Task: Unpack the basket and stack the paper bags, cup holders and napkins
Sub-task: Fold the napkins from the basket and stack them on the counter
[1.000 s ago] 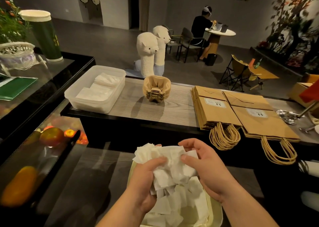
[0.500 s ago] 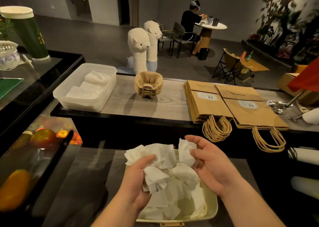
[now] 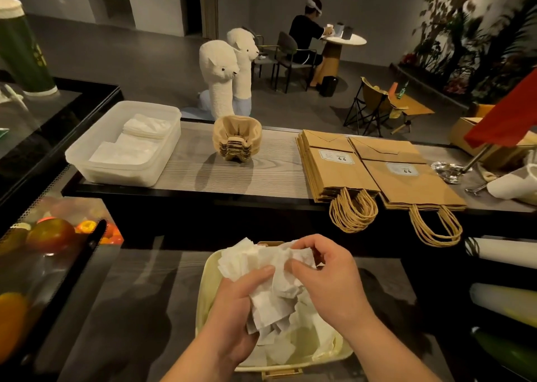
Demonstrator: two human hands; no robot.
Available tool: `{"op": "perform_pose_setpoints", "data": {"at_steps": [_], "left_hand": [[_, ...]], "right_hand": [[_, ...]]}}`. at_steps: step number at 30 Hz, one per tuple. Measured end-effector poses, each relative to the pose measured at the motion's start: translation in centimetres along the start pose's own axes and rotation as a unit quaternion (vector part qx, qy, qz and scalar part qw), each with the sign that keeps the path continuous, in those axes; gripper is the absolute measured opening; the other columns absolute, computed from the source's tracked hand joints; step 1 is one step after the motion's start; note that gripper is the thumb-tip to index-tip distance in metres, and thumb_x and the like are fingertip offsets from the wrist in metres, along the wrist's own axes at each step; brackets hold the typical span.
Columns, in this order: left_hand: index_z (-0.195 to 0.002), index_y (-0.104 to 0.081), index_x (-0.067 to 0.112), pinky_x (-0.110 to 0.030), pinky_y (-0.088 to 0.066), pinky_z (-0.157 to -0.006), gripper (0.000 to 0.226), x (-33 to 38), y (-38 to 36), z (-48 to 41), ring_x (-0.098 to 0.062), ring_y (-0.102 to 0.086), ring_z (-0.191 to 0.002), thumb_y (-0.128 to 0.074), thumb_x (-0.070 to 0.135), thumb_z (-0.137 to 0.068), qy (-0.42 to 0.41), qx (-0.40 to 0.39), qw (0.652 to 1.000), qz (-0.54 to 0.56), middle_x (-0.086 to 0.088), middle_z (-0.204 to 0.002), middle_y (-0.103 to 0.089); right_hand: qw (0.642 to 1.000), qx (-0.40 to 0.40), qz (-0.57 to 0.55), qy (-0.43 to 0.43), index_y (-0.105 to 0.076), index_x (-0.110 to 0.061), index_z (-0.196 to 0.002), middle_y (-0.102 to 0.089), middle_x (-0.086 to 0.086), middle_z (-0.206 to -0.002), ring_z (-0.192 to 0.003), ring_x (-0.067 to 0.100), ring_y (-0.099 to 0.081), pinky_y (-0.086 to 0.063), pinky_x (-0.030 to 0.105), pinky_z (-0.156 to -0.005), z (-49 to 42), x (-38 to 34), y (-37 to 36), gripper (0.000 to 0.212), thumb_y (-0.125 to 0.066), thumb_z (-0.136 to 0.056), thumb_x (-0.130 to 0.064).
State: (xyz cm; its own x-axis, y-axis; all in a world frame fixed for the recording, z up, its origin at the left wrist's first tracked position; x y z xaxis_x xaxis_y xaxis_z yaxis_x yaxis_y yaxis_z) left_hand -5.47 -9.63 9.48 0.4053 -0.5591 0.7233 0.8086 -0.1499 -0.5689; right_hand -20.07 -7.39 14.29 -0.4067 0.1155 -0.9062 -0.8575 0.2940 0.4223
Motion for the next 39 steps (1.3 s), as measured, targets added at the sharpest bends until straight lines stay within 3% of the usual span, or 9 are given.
{"op": "perform_pose_setpoints", "data": {"at_steps": [4,9,13,16,19,23,31,35,39], "left_hand": [[-0.094,-0.078,-0.001,-0.036,-0.047,-0.06,0.032,0.3,0.0,-0.3,-0.04,-0.061,-0.078,-0.071,0.025,-0.077,0.016,0.011,1.0,0.01,-0.037,-0.088,-0.066],[-0.093,-0.076,-0.006,-0.034,-0.047,-0.053,0.037,0.4,0.8,-1.1,-0.036,-0.062,-0.061,-0.072,0.025,-0.074,0.04,0.037,0.997,0.05,-0.032,-0.086,-0.066],[-0.098,-0.075,-0.003,-0.043,-0.048,-0.07,0.031,0.4,1.4,-1.5,-0.039,-0.067,-0.072,-0.072,0.018,-0.075,0.04,0.068,0.994,0.076,-0.027,-0.091,-0.069],[-0.088,-0.078,-0.003,-0.045,-0.047,-0.073,0.025,0.2,0.9,-1.6,-0.04,-0.067,-0.073,-0.071,0.018,-0.075,0.057,0.065,0.992,0.09,-0.027,-0.09,-0.07],[-0.08,-0.08,-0.001,-0.044,-0.048,-0.075,0.022,-0.2,0.2,-1.5,-0.037,-0.069,-0.071,-0.07,0.018,-0.075,0.075,0.042,0.989,0.118,-0.024,-0.089,-0.071],[-0.086,-0.079,0.0,-0.04,-0.046,-0.07,0.026,-0.4,-0.7,-1.2,-0.033,-0.068,-0.07,-0.073,0.018,-0.068,0.062,0.016,0.987,0.149,-0.021,-0.087,-0.07],[-0.119,-0.069,-0.007,-0.042,-0.053,-0.068,0.057,-1.1,-0.8,-0.4,-0.041,-0.068,-0.086,-0.077,0.018,-0.069,0.038,-0.013,0.992,0.119,-0.028,-0.107,-0.069],[-0.126,-0.066,0.0,-0.037,-0.054,-0.048,0.054,-1.2,-1.2,0.3,-0.04,-0.07,-0.075,-0.075,0.013,-0.074,0.01,-0.045,0.995,0.084,-0.029,-0.106,-0.07],[-0.121,-0.069,0.005,-0.043,-0.06,-0.067,0.05,-1.5,-1.4,0.3,-0.042,-0.073,-0.097,-0.075,0.015,-0.072,-0.008,-0.021,0.999,0.048,-0.028,-0.113,-0.072]], "right_hand": [[0.998,-0.001,0.054,0.026,-0.066,-0.031,-0.082,-0.066,-0.013,-0.082,-0.077,0.006,-0.062,-0.053,0.031,-0.066,-0.4,0.0,0.7,0.012,-0.073,-0.091,-0.026],[0.988,0.068,0.073,0.118,-0.066,-0.03,-0.083,-0.063,-0.011,-0.09,-0.091,0.01,-0.061,-0.049,0.018,-0.077,-0.9,-1.1,3.1,0.018,-0.075,-0.088,-0.016],[0.986,0.088,-0.126,-0.071,-0.066,-0.019,-0.092,-0.068,0.006,-0.087,-0.079,0.023,-0.063,-0.055,0.033,-0.069,-1.6,-0.6,4.1,0.008,-0.062,-0.099,-0.02],[0.893,0.024,-0.4,-0.206,-0.065,-0.014,-0.109,-0.074,0.012,-0.089,-0.075,0.024,-0.072,-0.061,0.039,-0.064,-1.3,-1.2,3.2,0.018,-0.063,-0.091,-0.017],[0.826,-0.041,-0.516,-0.225,-0.063,-0.012,-0.108,-0.075,0.016,-0.09,-0.073,0.027,-0.075,-0.062,0.041,-0.062,-0.5,-2.4,1.9,0.034,-0.064,-0.074,-0.011],[0.836,-0.017,-0.498,-0.227,-0.06,-0.012,-0.119,-0.068,0.02,-0.113,-0.101,0.036,-0.066,-0.053,0.054,-0.092,-0.1,-1.3,-0.3,0.044,-0.061,-0.078,0.006],[0.878,0.192,-0.378,-0.222,-0.063,-0.018,-0.109,-0.064,0.013,-0.11,-0.091,0.028,-0.064,-0.058,0.041,-0.073,-0.2,0.1,-1.7,0.029,-0.058,-0.094,0.006],[0.868,0.24,-0.349,-0.258,-0.061,-0.027,-0.104,-0.063,0.012,-0.111,-0.1,0.033,-0.065,-0.059,0.053,-0.088,-0.1,0.8,-2.1,0.03,-0.058,-0.095,0.002],[0.838,0.239,-0.38,-0.31,-0.058,-0.032,-0.099,-0.061,0.012,-0.116,-0.106,0.038,-0.063,-0.055,0.06,-0.094,-0.3,1.0,-2.3,0.034,-0.053,-0.097,0.001]]}}
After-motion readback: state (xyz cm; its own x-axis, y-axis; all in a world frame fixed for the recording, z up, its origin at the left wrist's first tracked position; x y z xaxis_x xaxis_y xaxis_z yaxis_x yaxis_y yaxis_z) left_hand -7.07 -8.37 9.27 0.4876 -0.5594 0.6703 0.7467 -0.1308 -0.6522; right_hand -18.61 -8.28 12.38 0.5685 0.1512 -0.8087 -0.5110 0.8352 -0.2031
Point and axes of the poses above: each hand's wrist, its own z-axis away from the middle knuckle, its own y-axis out of the back of the hand, x = y × z, the point moved 3 cm from there along -z, towards the middle knuckle
